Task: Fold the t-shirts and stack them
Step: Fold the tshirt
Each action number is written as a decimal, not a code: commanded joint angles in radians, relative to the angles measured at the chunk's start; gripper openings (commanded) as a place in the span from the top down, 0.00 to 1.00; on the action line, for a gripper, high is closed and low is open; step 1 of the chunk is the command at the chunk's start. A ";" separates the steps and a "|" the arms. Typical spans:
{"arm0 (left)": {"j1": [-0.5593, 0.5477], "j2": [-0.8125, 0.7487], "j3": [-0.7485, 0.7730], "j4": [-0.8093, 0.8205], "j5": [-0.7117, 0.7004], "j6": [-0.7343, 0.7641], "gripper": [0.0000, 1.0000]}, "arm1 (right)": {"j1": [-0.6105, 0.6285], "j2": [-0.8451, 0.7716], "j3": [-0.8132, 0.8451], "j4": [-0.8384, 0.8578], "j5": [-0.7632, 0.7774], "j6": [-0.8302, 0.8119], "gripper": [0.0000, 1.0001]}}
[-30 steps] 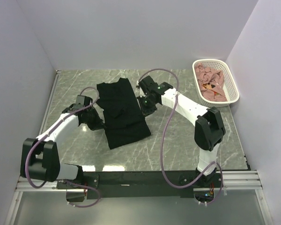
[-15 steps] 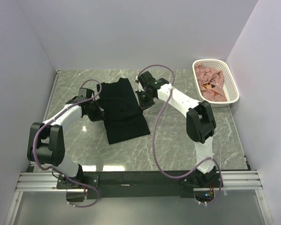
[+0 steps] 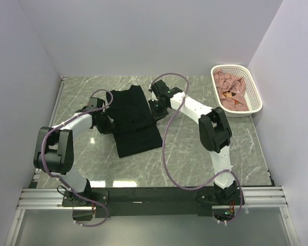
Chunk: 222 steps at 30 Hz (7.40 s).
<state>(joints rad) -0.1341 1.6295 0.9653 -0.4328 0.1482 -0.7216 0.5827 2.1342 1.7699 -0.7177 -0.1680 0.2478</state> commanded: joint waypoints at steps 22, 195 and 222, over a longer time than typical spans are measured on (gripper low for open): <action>-0.341 -0.267 -0.141 0.055 -0.082 -0.114 0.80 | 0.121 -0.183 -0.277 0.348 -0.126 0.137 0.82; -0.524 -0.517 -0.364 -0.261 -0.256 -0.368 0.31 | 0.249 -0.298 -0.774 0.129 0.280 0.381 0.81; -0.599 -0.336 -0.267 -0.231 -0.308 -0.409 0.52 | 0.272 -0.313 -0.817 0.156 0.263 0.372 1.00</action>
<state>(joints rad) -0.7280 1.2732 0.6529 -0.6884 -0.1299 -1.1221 0.8337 1.7374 1.0306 -0.5697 0.0425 0.6304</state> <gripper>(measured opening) 0.475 0.030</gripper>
